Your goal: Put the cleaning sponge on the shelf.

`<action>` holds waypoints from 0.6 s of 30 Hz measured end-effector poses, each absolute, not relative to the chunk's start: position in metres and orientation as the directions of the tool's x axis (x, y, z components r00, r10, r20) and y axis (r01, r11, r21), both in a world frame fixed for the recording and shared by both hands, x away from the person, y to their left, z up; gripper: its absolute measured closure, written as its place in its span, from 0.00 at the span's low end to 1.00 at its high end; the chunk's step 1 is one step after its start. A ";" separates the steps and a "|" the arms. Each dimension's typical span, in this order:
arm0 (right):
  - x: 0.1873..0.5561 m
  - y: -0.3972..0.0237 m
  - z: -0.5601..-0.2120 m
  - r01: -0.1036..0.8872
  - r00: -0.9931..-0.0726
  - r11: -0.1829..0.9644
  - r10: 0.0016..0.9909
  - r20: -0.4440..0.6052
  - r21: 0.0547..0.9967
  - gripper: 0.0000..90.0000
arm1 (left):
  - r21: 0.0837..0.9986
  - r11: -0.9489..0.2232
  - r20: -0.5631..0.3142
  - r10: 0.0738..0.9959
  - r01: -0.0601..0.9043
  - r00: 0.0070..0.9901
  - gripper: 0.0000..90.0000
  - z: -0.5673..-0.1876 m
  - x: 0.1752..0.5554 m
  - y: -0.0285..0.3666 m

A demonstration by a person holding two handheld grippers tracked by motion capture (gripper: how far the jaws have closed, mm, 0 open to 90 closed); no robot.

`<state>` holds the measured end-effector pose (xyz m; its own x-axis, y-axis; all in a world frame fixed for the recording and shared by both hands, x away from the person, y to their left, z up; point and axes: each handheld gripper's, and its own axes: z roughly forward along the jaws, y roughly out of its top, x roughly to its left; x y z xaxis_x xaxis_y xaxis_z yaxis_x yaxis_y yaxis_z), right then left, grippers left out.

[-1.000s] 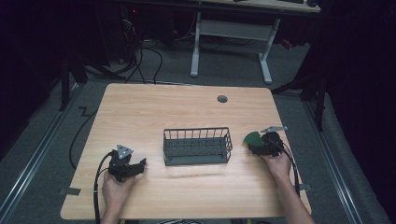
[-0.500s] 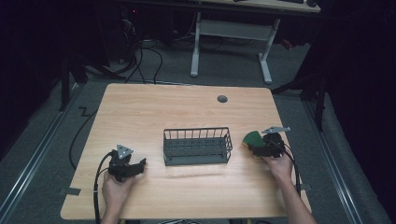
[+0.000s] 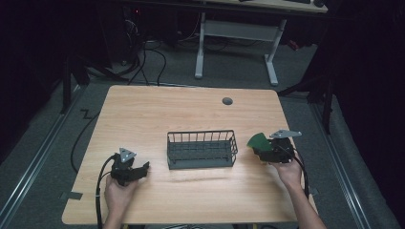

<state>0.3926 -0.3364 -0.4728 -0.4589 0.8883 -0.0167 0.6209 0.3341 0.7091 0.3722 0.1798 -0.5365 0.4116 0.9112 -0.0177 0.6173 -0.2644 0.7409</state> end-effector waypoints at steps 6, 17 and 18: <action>0.386 -0.335 -0.458 0.590 -0.477 0.346 0.878 -0.030 0.729 0.31 | 0.741 -0.264 -0.018 0.911 0.617 0.411 0.30 -0.537 0.372 0.180; 0.382 -0.323 -0.435 0.536 -0.520 0.361 0.853 -0.038 0.763 0.31 | 0.741 -0.265 -0.017 0.911 0.617 0.411 0.30 -0.537 0.372 0.180; 0.382 -0.322 -0.432 0.532 -0.524 0.359 0.851 -0.034 0.766 0.31 | 0.741 -0.265 -0.017 0.911 0.617 0.411 0.31 -0.536 0.372 0.180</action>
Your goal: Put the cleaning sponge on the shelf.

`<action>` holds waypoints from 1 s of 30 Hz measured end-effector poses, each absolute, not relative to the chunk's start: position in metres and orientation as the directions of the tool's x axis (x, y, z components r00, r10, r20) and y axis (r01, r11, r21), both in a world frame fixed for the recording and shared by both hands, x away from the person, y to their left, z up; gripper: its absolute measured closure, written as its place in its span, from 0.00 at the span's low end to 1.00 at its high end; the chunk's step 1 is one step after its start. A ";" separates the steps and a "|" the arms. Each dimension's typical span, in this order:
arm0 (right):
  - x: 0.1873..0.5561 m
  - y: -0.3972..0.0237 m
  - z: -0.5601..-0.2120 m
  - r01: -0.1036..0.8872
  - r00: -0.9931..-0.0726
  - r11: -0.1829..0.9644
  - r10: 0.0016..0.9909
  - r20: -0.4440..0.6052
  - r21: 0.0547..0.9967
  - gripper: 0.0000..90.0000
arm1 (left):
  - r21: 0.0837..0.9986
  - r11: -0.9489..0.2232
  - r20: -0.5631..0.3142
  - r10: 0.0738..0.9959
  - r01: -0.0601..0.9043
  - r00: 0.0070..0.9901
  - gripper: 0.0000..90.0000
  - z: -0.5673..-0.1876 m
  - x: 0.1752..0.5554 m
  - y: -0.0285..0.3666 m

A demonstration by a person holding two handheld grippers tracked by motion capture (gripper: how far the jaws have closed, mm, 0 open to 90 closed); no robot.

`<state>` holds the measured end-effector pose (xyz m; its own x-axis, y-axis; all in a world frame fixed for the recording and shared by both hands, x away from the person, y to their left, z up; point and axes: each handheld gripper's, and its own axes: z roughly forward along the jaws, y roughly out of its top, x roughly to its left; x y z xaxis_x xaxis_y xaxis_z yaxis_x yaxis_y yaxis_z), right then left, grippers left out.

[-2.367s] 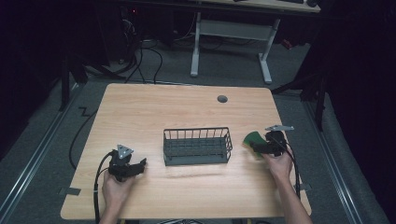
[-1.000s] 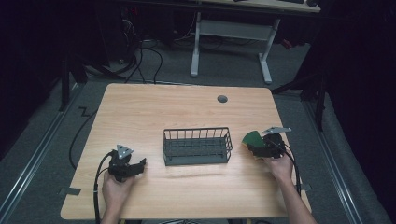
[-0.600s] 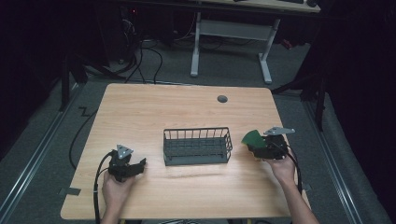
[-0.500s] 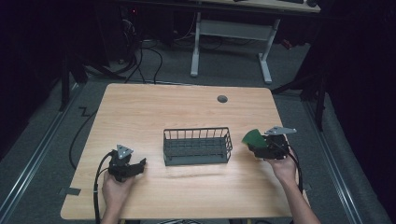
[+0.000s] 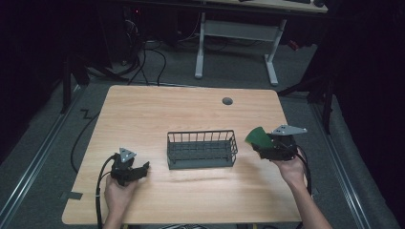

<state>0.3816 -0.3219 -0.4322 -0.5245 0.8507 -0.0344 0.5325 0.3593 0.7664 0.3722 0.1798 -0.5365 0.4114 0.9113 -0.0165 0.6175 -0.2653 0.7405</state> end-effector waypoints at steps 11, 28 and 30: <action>0.390 -0.293 -0.409 0.494 -0.590 0.371 0.808 -0.011 0.786 0.31 | 0.742 -0.263 -0.016 0.912 0.617 0.409 0.31 -0.537 0.372 0.180; 0.399 -0.243 -0.395 0.454 -0.661 0.437 0.750 -0.036 0.777 0.31 | 0.743 -0.260 -0.020 0.913 0.617 0.407 0.31 -0.537 0.372 0.180; 0.400 -0.237 -0.394 0.450 -0.667 0.444 0.744 -0.040 0.775 0.31 | 0.743 -0.259 -0.020 0.913 0.617 0.407 0.31 -0.537 0.372 0.180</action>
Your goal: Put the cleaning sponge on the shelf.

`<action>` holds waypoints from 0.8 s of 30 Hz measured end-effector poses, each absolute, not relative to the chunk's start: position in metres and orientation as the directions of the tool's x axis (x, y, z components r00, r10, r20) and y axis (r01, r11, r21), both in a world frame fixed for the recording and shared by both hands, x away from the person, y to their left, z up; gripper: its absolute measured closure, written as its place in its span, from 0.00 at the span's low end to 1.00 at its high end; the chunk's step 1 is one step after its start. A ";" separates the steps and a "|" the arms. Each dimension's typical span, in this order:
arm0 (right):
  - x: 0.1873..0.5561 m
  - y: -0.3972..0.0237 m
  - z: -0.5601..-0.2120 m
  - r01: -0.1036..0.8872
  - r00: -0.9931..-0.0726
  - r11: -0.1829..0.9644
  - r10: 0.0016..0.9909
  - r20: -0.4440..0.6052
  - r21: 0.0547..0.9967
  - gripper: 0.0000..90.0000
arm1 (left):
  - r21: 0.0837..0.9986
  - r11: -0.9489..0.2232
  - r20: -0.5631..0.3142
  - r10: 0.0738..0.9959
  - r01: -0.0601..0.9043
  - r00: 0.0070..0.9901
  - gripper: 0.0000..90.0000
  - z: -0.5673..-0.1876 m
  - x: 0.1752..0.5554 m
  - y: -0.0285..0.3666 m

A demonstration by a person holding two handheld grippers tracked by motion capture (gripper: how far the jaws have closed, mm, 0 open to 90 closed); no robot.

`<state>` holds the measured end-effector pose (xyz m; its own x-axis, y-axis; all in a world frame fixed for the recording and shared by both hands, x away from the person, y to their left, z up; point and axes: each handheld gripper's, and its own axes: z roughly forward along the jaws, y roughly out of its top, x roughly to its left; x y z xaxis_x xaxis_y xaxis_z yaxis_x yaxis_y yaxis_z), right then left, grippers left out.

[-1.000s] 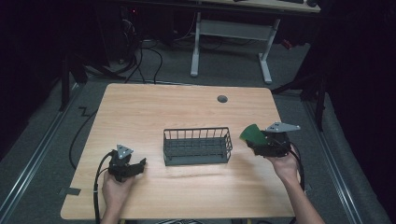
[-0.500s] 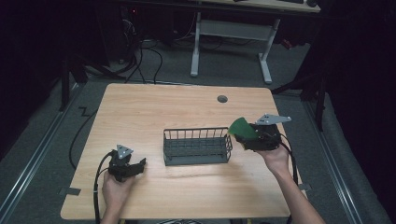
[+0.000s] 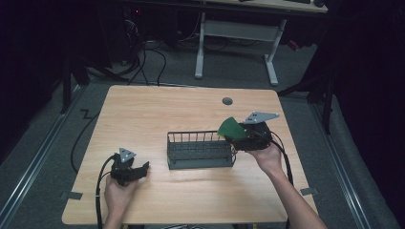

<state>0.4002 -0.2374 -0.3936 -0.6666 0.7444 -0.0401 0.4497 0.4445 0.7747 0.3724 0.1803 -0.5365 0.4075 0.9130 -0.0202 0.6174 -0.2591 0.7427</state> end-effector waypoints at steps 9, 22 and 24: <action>0.406 -0.219 -0.395 0.445 -0.686 0.452 0.727 -0.030 0.773 0.30 | 0.742 -0.260 -0.017 0.914 0.618 0.405 0.31 -0.537 0.372 0.180; 0.420 -0.195 -0.412 0.469 -0.689 0.493 0.723 -0.046 0.733 0.30 | 0.741 -0.260 -0.018 0.914 0.619 0.405 0.31 -0.537 0.372 0.180; 0.422 -0.193 -0.415 0.470 -0.688 0.495 0.724 -0.048 0.731 0.30 | 0.742 -0.259 -0.018 0.914 0.619 0.405 0.31 -0.537 0.372 0.180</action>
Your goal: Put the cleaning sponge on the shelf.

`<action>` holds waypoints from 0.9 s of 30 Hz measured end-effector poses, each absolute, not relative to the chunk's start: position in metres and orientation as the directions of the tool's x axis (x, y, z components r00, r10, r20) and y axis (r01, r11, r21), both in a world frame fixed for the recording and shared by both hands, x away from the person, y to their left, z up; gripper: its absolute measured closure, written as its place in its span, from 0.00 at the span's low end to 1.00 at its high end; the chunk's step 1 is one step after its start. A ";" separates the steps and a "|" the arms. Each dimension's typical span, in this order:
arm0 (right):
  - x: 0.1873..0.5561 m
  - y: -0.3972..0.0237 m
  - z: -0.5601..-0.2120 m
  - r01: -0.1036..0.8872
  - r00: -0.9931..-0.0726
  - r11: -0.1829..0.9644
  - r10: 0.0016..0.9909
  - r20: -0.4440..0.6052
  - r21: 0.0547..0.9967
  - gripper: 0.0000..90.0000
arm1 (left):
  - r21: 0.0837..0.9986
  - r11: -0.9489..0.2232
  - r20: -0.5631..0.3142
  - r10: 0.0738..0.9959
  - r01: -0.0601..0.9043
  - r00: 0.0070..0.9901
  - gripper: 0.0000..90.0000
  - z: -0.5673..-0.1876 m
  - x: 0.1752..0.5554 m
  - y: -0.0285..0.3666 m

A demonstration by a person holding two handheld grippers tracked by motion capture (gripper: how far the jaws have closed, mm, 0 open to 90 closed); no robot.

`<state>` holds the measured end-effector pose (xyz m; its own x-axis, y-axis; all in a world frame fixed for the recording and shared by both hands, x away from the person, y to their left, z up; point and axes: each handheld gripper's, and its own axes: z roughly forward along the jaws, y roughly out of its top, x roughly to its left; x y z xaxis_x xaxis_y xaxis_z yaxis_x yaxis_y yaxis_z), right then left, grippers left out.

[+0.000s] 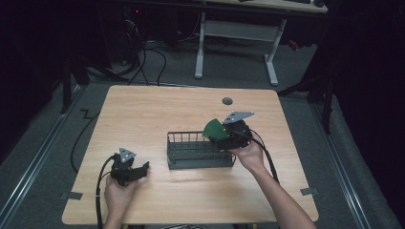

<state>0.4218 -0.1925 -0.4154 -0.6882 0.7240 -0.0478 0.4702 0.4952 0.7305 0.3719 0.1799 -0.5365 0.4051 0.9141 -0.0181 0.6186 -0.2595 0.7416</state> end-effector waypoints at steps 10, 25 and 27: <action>0.426 -0.190 -0.426 0.475 -0.675 0.515 0.733 -0.081 0.714 0.29 | 0.742 -0.259 -0.018 0.914 0.619 0.405 0.31 -0.537 0.372 0.180; 0.426 -0.185 -0.433 0.487 -0.683 0.554 0.724 -0.101 0.675 0.29 | 0.742 -0.258 -0.019 0.914 0.618 0.405 0.31 -0.537 0.372 0.180; 0.426 -0.185 -0.433 0.487 -0.682 0.554 0.724 -0.102 0.675 0.29 | 0.742 -0.259 -0.018 0.914 0.618 0.405 0.31 -0.537 0.372 0.180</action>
